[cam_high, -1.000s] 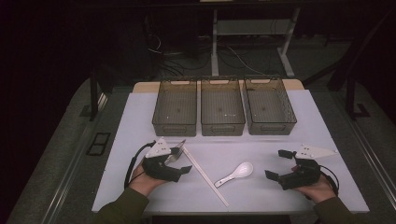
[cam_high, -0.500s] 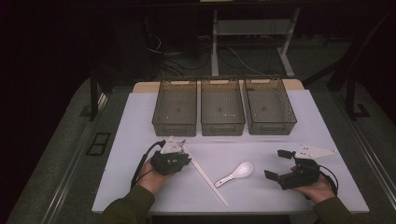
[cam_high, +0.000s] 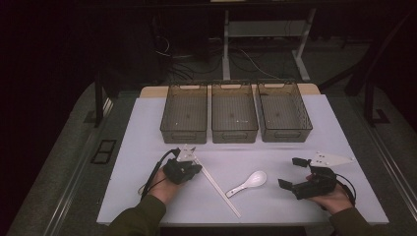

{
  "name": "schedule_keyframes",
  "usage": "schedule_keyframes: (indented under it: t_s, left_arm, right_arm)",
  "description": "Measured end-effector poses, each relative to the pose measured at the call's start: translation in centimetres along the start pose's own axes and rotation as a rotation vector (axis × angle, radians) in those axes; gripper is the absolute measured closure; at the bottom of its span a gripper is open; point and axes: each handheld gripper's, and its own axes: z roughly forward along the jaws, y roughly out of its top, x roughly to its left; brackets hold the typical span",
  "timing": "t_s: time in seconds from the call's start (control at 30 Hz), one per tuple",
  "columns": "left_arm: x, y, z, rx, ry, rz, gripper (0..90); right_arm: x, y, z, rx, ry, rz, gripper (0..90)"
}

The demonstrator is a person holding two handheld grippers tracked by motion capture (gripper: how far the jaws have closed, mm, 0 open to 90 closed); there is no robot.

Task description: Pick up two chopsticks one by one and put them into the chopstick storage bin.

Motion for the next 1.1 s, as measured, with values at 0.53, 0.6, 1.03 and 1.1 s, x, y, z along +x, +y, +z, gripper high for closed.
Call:
schedule_keyframes:
  t_s: [0.53,0.6,1.03,1.1]
  left_arm:
    - [0.1,0.7,1.0,0.007,0.010,0.013,88.4]
    - [0.1,0.9,1.1,0.008,0.010,0.016,88.3]
    - [0.2,1.7,2.1,0.003,0.016,0.018,88.4]
    - [0.2,1.8,2.2,-0.001,0.018,0.015,88.4]
  right_arm:
    - [0.0,0.0,0.0,0.000,-0.001,0.003,0.7]
    - [0.0,0.0,0.0,0.001,-0.001,0.004,0.7]
    - [-0.1,0.0,0.0,0.001,-0.001,0.004,0.7]
    - [-0.1,0.0,0.0,0.000,-0.001,0.006,0.7]
